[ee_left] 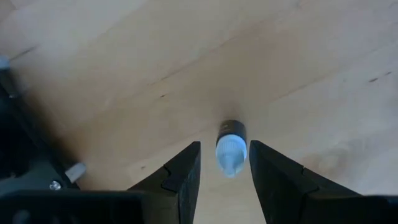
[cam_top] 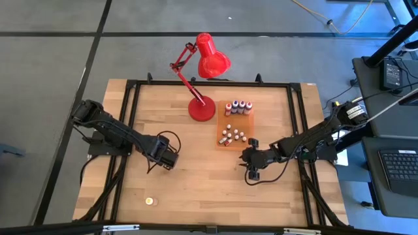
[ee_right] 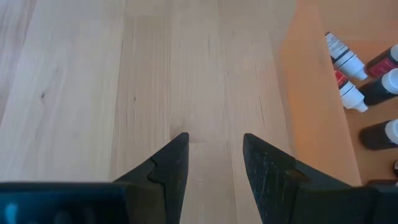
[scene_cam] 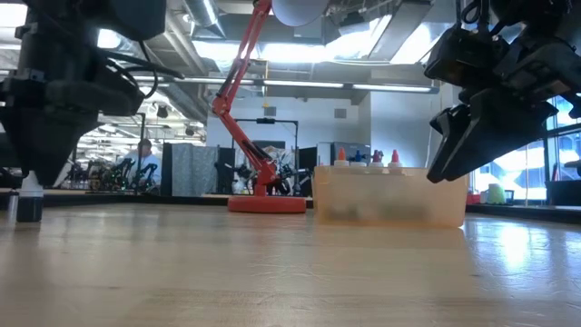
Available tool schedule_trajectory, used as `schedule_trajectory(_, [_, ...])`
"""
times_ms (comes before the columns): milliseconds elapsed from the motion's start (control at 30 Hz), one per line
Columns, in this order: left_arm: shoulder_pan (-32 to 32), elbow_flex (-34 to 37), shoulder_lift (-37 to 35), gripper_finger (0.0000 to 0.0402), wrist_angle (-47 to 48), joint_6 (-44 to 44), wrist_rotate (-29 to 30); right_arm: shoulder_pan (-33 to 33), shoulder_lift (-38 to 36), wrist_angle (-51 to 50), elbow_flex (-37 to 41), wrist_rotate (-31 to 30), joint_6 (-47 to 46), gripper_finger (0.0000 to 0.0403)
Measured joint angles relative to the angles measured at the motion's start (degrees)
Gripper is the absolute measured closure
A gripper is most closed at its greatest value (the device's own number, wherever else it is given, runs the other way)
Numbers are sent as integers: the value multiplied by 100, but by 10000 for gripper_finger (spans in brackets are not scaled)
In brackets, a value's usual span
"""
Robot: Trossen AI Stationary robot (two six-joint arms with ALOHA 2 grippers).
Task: Pick & Place food coloring
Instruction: Put the small brown food coloring bottle into the orange bin
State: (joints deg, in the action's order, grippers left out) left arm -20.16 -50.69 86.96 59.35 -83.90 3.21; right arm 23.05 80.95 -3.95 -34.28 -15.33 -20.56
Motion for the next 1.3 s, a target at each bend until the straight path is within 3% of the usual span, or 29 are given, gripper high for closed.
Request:
schedule_trajectory(533, [0, 65, 0, 271, -135, 352, -141, 0, 0, -15, 0, -2, 1, 248])
schedule_trajectory(1300, [-7, 65, 0, 277, -241, 210, -169, 2, 0, -17, 0, -2, 20, 248])
